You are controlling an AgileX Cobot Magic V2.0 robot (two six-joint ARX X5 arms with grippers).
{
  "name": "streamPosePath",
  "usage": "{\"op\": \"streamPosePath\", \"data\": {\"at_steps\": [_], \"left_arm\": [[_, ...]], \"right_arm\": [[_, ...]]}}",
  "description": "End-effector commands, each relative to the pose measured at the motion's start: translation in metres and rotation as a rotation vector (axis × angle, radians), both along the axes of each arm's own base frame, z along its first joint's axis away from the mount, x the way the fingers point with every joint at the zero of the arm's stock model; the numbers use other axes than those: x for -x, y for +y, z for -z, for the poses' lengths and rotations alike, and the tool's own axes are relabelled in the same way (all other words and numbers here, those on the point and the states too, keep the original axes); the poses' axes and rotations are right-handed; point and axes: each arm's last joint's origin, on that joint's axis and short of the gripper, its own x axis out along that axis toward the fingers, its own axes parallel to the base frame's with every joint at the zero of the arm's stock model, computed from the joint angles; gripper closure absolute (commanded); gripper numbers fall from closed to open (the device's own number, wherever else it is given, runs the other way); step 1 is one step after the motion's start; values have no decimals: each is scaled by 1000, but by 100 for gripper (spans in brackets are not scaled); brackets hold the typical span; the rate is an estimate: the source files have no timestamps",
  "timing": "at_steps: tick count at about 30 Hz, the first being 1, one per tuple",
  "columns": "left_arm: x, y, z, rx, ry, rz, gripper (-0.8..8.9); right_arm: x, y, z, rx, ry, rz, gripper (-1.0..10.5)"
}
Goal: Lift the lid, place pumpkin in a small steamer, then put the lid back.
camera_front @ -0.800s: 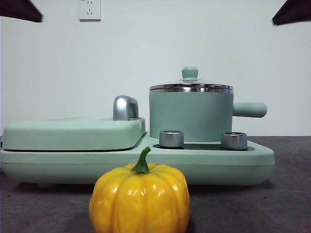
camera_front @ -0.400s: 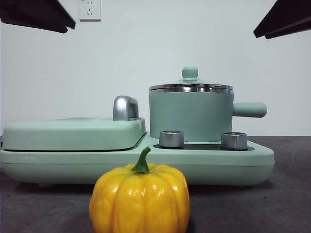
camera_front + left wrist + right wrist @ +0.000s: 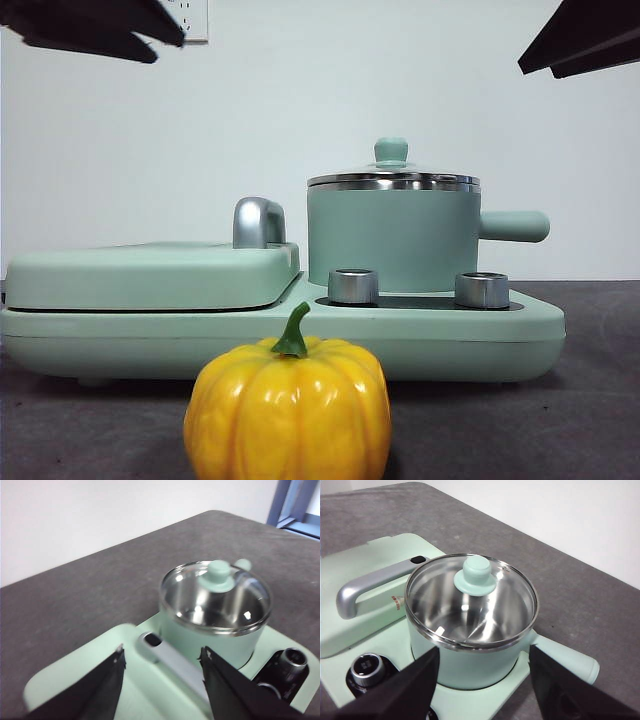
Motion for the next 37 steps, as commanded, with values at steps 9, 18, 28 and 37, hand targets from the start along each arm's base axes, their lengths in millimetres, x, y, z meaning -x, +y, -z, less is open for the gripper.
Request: {"op": "streamPosePath", "data": {"at_steps": [9,18,28,37], "left_arm": [[-24,-41,6,44,-84,121,567],[-54,-77,9,36,-66,176,567],[-91,-119,7,31,-52,224,567],[-114,-155,14,26,-41,268,567]], "right_arm": [[-1,1,-7,-55,16,8,663],[-1,1,-7,-55,15,9,664],[-1,1,-6,-54,18,9,664],[-1,1,-6,-52,25,11,664]]}}
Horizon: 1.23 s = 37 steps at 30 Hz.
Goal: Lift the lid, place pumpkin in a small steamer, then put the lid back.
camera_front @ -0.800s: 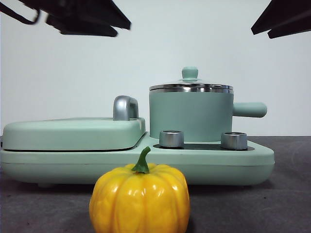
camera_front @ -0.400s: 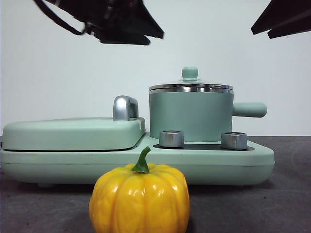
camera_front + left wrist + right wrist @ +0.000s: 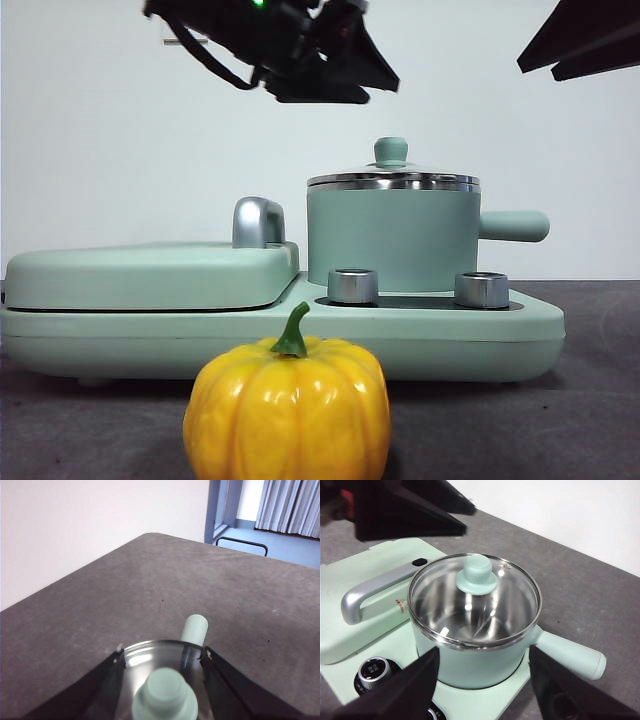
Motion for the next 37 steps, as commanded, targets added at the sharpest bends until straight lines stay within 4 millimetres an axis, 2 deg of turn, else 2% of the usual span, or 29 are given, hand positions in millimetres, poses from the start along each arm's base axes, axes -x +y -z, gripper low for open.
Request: {"op": "streamPosePath", "data": {"at_steps": [1,9,15,37], "left_arm": [[-8,-13,5,0,2,18,567],[-18,-21,26,-31,45,18,567],[-20,-23,34,-43,61,19,567],[-20,-24,35,-45,65,20,570]], "right_arm": [[-1,1,-6,-13,-12,-1,664],[-2,1,-6,-11,-13,4,664],[-2,1,-6,-12,-13,5,664],[-2,1,-6,-12,-13,5,664]]}}
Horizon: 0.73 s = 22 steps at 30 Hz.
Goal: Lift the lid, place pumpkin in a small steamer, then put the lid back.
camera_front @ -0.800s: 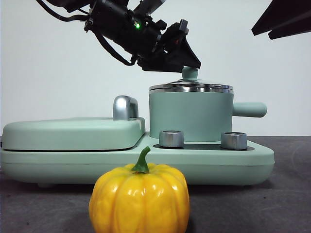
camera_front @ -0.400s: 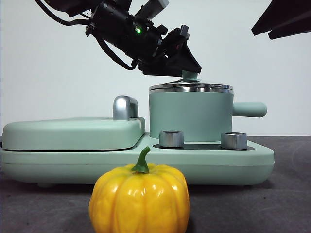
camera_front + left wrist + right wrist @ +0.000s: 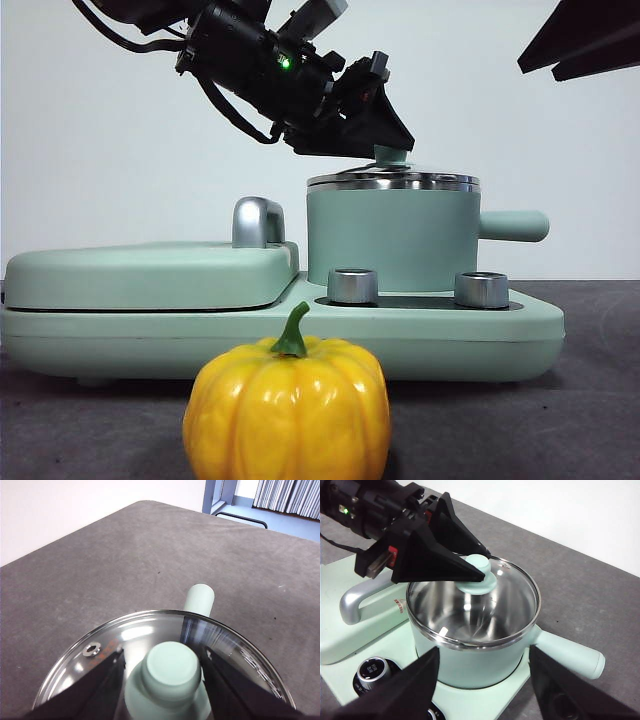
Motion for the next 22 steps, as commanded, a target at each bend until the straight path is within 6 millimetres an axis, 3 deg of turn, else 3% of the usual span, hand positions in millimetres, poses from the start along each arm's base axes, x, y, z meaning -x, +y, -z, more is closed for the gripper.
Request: {"op": "streamPosePath", "data": {"at_steps": [1,9,22], "left_arm": [[-2,-8,0,9,-9,14,577],[-2,-7,2,-5,9,15,792],[-4,-9,-8,8,-9,14,798]], "right_arm": [[-2,1,-6,-13,-13,2,664],[-1,1,-6,-13,-13,2,664],[-1,1,-6,-13,-13,2,664]]}}
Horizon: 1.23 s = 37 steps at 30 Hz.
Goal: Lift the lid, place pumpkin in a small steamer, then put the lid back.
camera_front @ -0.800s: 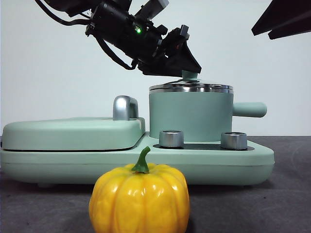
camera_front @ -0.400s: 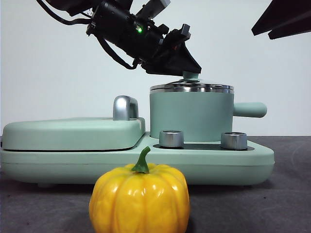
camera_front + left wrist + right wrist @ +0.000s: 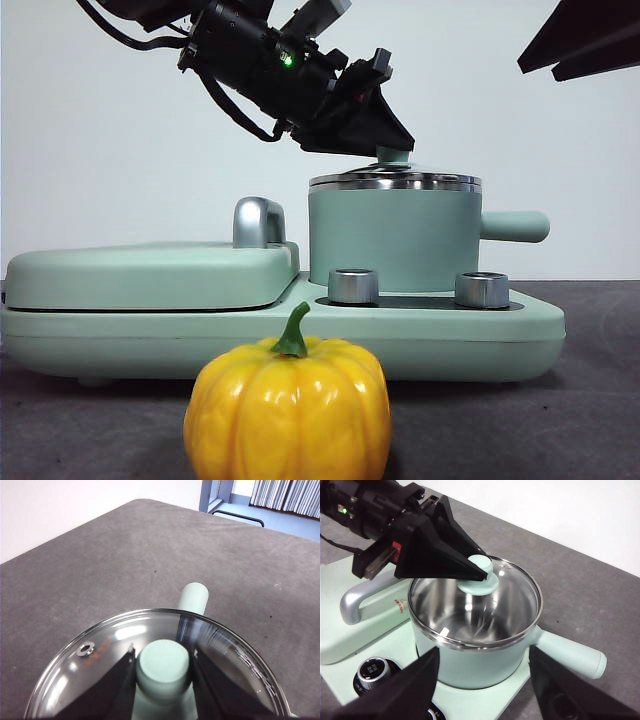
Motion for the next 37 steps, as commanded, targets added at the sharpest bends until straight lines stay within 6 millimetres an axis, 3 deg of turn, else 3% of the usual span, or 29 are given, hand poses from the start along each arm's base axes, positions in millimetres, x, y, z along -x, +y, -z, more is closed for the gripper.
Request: {"op": "streamPosePath", "data": {"at_steps": [1,19,23,37], "left_arm": [[-5,-7,-8,19,-25,6,798],[-11,-5,-71,44,-66,-17,798],[-6,7,-84,35,-51,-32,797],[12,77,-124,1,31,-226,795]], "right_arm": [[-1,1,-6,-13,-13,2,664],[-1,1,-6,-13,-13,1,664],[-1,1,-6,-12,-11,1,664],[1,3,-3,-5,22,-21,664]]}}
